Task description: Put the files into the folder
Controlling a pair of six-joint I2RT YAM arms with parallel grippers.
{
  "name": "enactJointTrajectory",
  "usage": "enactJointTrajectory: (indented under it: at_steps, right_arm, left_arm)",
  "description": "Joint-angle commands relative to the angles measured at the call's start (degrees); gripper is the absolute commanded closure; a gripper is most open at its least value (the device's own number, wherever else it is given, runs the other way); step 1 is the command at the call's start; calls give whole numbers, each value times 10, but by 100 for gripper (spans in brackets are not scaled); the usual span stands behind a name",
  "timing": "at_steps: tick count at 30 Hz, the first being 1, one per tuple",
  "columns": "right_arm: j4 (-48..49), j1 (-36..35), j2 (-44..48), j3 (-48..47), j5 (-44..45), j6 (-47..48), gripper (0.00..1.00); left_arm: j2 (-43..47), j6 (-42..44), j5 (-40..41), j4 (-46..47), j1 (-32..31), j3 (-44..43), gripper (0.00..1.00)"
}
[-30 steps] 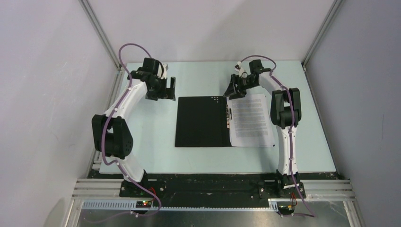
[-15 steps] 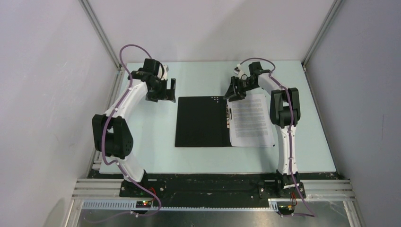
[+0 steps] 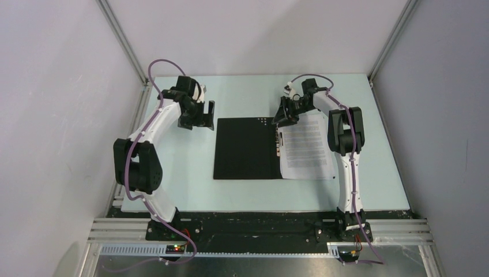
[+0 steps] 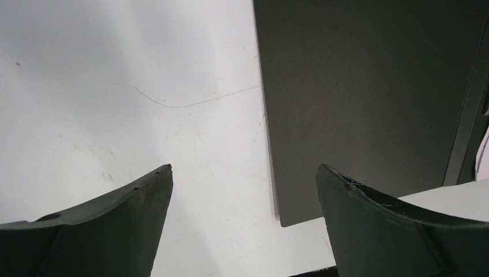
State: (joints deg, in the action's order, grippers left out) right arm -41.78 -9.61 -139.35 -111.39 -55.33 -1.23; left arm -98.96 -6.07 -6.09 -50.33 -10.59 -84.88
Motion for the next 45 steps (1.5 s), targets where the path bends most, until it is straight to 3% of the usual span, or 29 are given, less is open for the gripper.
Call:
enactJointTrajectory:
  at_steps: [1, 10, 20, 37, 45]
  right_arm:
    - [-6, -3, 3, 4, -36, 11, 39]
    - [-10, -3, 15, 22, -65, 11, 41]
    - [66, 9, 23, 58, -190, -58, 43]
    - [89, 10, 86, 127, -205, -82, 45]
    - [76, 8, 134, 170, -187, -71, 45]
  left_arm:
    - [28, -3, 11, 10, -3, 6, 2]
    - [29, -5, 29, 11, -2, 10, 2]
    - [25, -6, 32, 12, -2, 14, 2]
    - [24, -15, -8, 19, -6, 17, 2]
    - [10, -66, -41, 30, -27, -1, 2]
